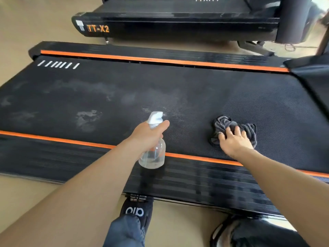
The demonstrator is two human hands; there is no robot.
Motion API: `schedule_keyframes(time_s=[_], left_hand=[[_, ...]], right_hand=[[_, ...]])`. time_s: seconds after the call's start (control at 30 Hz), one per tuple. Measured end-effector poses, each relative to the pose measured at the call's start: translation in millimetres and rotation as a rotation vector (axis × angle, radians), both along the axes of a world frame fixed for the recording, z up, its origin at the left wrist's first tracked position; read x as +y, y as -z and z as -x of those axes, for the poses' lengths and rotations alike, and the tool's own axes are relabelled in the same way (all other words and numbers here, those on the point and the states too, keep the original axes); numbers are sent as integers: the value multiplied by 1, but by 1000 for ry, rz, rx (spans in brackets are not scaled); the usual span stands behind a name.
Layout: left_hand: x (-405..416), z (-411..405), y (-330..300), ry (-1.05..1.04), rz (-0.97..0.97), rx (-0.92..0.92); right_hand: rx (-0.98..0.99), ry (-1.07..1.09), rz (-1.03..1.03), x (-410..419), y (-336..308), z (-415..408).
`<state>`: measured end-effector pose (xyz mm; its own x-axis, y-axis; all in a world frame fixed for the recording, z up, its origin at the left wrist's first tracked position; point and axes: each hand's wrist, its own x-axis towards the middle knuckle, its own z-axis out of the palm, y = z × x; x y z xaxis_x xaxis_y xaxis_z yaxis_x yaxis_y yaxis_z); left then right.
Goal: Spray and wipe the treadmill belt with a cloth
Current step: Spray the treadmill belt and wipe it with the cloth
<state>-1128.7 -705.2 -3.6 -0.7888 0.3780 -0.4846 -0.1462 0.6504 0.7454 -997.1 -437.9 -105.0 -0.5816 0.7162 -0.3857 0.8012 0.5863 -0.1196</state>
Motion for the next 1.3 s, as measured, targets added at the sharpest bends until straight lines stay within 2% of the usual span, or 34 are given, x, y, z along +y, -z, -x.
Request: schedule_keyframes(time_s=[0.2, 0.37, 0.47, 0.6, 0.77, 0.9, 1.07, 1.23, 1.3], left_hand=[[-2, 5, 7, -33, 41, -5], [-9, 9, 10, -6, 95, -29], [-13, 14, 10, 12, 103, -42], [-18, 17, 8, 73, 172, -60], [-29, 17, 0, 210, 306, -76], [-37, 17, 10, 69, 119, 95], [-39, 26, 40, -296, -118, 372], [-41, 39, 82, -335, -157, 460], [-35, 46, 95, -329, -169, 500]], right_hand=[[59, -33, -9, -7, -1, 5], [128, -446, 41, -45, 17, 39], [114, -504, 68, -66, 10, 42], [83, -645, 59, -51, 1, 25], [106, -646, 63, -38, -3, -8], [116, -684, 7, -45, 0, -10], [186, -909, 82, -86, 5, 30], [166, -1047, -1, -80, 16, 85], [178, -1019, -55, -79, 28, 116]])
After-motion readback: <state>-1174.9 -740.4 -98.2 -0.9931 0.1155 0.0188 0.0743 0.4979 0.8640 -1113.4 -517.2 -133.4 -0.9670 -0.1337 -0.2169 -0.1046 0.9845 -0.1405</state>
